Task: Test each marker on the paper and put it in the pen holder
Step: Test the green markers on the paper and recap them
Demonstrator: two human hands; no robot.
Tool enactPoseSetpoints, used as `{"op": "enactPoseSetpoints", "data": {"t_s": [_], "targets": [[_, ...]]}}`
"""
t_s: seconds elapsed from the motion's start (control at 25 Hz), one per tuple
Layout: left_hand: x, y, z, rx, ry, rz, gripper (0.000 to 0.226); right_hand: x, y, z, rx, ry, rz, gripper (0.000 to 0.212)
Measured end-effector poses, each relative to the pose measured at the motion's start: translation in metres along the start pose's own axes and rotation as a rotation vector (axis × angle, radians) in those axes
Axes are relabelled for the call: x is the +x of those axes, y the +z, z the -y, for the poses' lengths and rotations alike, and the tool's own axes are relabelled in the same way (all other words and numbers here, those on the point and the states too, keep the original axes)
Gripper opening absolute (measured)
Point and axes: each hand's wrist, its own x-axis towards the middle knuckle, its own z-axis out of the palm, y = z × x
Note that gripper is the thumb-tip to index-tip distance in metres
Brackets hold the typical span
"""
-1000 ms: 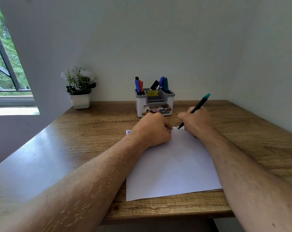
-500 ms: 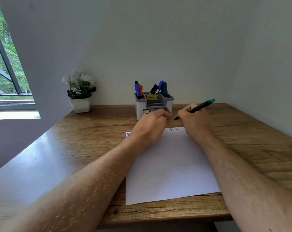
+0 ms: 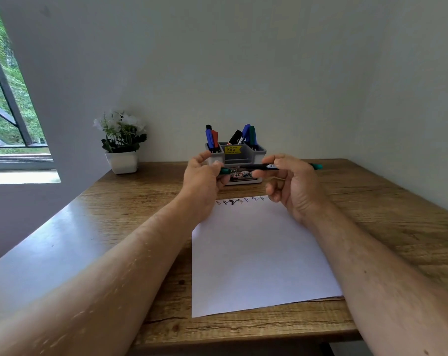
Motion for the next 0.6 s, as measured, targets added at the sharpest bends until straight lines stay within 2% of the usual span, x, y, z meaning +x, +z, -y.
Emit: {"op": "enactPoseSetpoints", "data": {"t_s": [0.12, 0.4, 0.52, 0.6], "targets": [[-0.0004, -0.0010, -0.0029, -0.058, -0.003, 0.010, 0.035, -0.0003, 0.0032, -0.0007, -0.025, 0.003, 0.028, 0.015], [-0.0049, 0.0030, -0.0004, 0.010, -0.008, 0.110, 0.034, 0.0006, 0.0038, -0.0019, -0.078, 0.014, 0.063, 0.010], [-0.0053, -0.0005, -0.0012, -0.043, -0.040, 0.156, 0.037, 0.0024, 0.0031, -0.0035, -0.126, -0.017, 0.051, 0.003], [-0.0041, -0.0034, -0.0014, -0.096, -0.042, 0.152, 0.042, 0.0039, 0.0023, -0.0043, -0.123, -0.051, 0.036, 0.012]]}}
